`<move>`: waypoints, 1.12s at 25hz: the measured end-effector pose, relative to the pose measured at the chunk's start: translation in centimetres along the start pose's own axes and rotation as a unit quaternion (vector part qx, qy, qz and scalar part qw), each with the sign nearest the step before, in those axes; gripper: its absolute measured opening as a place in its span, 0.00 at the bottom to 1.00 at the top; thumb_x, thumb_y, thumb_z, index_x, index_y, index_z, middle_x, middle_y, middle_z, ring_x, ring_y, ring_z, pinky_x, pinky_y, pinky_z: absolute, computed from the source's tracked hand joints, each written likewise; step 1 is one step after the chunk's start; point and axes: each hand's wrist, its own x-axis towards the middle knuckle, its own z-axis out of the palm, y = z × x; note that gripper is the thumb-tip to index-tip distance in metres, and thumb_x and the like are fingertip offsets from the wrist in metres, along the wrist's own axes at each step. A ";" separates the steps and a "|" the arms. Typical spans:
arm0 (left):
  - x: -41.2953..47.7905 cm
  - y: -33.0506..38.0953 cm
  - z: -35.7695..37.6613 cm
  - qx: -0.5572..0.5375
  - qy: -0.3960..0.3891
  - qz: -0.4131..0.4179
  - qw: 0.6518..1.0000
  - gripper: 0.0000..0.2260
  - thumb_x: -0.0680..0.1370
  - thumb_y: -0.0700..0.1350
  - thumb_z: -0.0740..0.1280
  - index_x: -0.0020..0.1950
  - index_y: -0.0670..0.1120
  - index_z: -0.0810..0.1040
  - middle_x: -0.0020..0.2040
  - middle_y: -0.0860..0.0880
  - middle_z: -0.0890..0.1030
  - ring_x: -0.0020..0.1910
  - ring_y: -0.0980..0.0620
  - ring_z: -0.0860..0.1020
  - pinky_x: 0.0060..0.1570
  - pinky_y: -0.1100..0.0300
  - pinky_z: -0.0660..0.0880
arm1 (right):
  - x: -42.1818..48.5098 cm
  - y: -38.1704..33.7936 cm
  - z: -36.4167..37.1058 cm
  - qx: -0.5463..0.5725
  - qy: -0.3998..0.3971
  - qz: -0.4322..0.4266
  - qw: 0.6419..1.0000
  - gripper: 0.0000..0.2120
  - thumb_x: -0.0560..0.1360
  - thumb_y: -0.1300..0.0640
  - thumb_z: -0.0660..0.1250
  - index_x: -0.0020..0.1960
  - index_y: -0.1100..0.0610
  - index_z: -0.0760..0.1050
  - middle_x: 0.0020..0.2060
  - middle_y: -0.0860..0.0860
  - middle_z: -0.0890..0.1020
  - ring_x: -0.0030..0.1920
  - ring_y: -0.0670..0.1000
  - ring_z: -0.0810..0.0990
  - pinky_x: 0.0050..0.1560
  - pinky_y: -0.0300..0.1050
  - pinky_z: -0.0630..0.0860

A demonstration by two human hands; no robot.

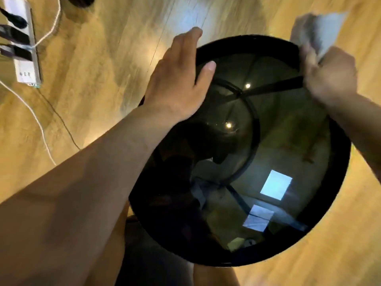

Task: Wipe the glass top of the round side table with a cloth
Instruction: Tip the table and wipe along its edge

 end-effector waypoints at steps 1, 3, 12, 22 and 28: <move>0.5 0.6 0.7 0.066 -0.012 0.018 0.998 0.28 0.80 0.59 0.56 0.75 0.45 0.62 0.71 0.45 0.71 0.65 0.45 0.72 0.60 0.52 0.68 | -1.3 3.4 -0.1 0.031 -0.031 0.062 0.997 0.38 0.77 0.31 0.48 0.50 0.66 0.74 0.55 0.72 0.78 0.58 0.70 0.76 0.54 0.59 0.71; 0.6 0.7 1.8 0.156 -0.028 0.020 0.987 0.31 0.78 0.63 0.55 0.75 0.45 0.62 0.71 0.45 0.71 0.66 0.41 0.71 0.64 0.46 0.65 | -3.2 7.3 -0.6 0.061 -0.041 0.122 0.990 0.36 0.77 0.30 0.46 0.46 0.63 0.72 0.54 0.73 0.78 0.57 0.70 0.76 0.55 0.56 0.71; 0.3 0.9 2.0 0.155 -0.030 -0.017 0.987 0.38 0.74 0.61 0.56 0.75 0.36 0.60 0.66 0.37 0.73 0.65 0.36 0.70 0.68 0.42 0.64 | -3.2 -16.0 0.5 0.050 0.033 -0.356 0.933 0.29 0.80 0.37 0.45 0.55 0.54 0.79 0.55 0.54 0.83 0.61 0.59 0.75 0.65 0.56 0.62; 0.5 1.2 1.8 0.150 -0.021 0.007 0.988 0.32 0.76 0.60 0.59 0.72 0.39 0.64 0.64 0.37 0.74 0.62 0.36 0.71 0.64 0.40 0.66 | -9.8 14.5 2.6 0.117 -0.034 0.108 0.987 0.22 0.79 0.39 0.47 0.47 0.56 0.70 0.44 0.67 0.78 0.44 0.66 0.77 0.45 0.54 0.70; 0.6 1.0 2.2 0.152 0.004 0.016 0.988 0.32 0.75 0.60 0.59 0.72 0.40 0.64 0.63 0.38 0.74 0.61 0.37 0.71 0.63 0.41 0.66 | 0.0 1.3 0.3 0.110 0.054 0.007 0.992 0.29 0.81 0.40 0.51 0.55 0.64 0.75 0.51 0.65 0.80 0.53 0.65 0.79 0.48 0.51 0.68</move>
